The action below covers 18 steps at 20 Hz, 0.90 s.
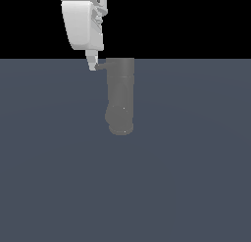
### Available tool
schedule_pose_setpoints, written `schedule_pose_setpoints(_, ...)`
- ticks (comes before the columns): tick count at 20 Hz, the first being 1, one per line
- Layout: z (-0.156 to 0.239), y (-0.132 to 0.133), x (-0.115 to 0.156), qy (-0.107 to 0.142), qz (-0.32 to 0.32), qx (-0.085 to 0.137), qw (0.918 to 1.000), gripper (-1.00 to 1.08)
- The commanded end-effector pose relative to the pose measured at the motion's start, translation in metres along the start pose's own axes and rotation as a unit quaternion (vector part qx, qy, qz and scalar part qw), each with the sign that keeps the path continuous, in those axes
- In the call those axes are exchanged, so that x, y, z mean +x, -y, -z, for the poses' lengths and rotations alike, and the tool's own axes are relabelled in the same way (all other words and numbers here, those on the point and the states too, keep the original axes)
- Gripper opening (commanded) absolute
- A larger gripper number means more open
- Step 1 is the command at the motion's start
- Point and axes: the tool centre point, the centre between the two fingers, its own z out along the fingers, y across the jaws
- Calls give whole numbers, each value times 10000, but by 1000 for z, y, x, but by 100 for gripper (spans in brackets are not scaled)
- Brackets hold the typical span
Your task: Turn on the faucet by rotating a designated handle.
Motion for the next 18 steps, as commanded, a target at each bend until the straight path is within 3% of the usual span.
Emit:
schedule_pose_setpoints(1,0,-9,18,-15,-95,-32,9999,-100)
schedule_pose_setpoints(4,0,-14,24,-15,-97,-34,9999,-100)
schedule_pose_setpoints(5,0,-10,10,-17,0,-10,10000,-100)
schedule_pose_setpoints(18,1,-11,98,-16,-74,-29,10000,-100)
